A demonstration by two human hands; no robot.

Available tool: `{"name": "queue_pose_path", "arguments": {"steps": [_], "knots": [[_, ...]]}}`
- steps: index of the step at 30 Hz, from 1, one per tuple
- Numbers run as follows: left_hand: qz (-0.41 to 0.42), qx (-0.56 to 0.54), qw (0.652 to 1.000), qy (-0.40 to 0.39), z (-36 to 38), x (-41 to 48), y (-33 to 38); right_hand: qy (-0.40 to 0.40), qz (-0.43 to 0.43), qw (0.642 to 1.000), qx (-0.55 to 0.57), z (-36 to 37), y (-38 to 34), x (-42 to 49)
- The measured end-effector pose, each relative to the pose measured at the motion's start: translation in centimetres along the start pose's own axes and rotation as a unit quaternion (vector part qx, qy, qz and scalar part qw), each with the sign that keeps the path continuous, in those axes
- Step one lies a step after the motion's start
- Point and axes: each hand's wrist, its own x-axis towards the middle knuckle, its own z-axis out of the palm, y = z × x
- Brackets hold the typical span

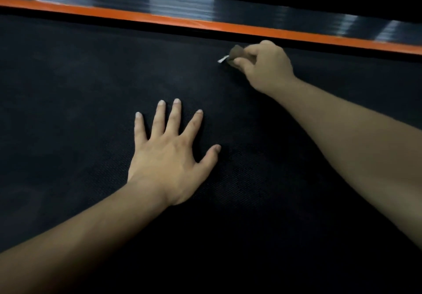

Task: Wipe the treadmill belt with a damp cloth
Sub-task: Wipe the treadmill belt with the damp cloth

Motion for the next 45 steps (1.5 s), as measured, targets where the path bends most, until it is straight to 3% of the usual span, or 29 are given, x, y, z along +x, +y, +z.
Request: {"name": "queue_pose_path", "arguments": {"steps": [5, 10, 11, 15, 16, 21, 26, 32, 33, 37, 39, 42, 45], "knots": [[0.001, -0.001, 1.000, -0.003, 0.0, -0.1, 0.0, 0.051, 0.162, 0.985, -0.017, -1.6, 3.2, 2.4], [0.001, 0.000, 1.000, 0.001, 0.0, -0.1, 0.1, -0.004, 0.002, 1.000, 0.004, -0.9, 1.9, -0.7], [0.001, 0.000, 1.000, 0.001, 0.0, -0.1, 0.0, -0.007, 0.000, 1.000, -0.006, -1.3, 2.6, -0.3], [-0.001, -0.001, 1.000, 0.001, 0.0, -0.1, 0.0, 0.049, 0.130, 0.990, -0.006, -2.7, 5.4, 1.2], [-0.002, -0.001, 1.000, -0.001, 0.0, -0.1, 0.0, 0.058, 0.122, 0.991, -0.012, -2.3, 5.1, 0.7], [-0.005, -0.002, 1.000, 0.000, 0.1, -0.1, 0.0, -0.006, -0.039, 0.998, -0.039, -2.0, 4.0, -3.3], [-0.006, -0.005, 1.000, 0.005, 0.2, -0.1, -0.1, 0.060, 0.096, 0.992, -0.055, -3.7, 6.3, -2.0], [-0.004, -0.006, 1.000, 0.008, 0.3, -0.1, -0.1, -0.033, -0.084, 0.996, -0.002, -3.8, 2.3, -10.5], [-0.004, -0.005, 1.000, 0.007, 0.3, -0.1, -0.1, -0.018, -0.081, 0.996, -0.032, -4.3, 3.3, -10.1], [-0.003, -0.006, 1.000, 0.014, 0.3, -0.1, -0.2, 0.047, 0.075, 0.995, -0.054, -5.3, 5.4, -8.6], [-0.001, -0.007, 1.000, 0.009, 0.3, -0.1, -0.1, 0.036, 0.026, 0.999, -0.029, -4.5, 3.0, -11.6], [-0.005, 0.003, 1.000, 0.001, 0.1, -0.1, -0.1, -0.053, -0.100, 0.992, 0.047, -5.0, -0.3, -18.5], [-0.007, 0.004, 1.000, -0.005, -0.1, -0.1, 0.0, -0.057, -0.113, 0.992, 0.002, -6.6, 1.7, -18.4]]}}
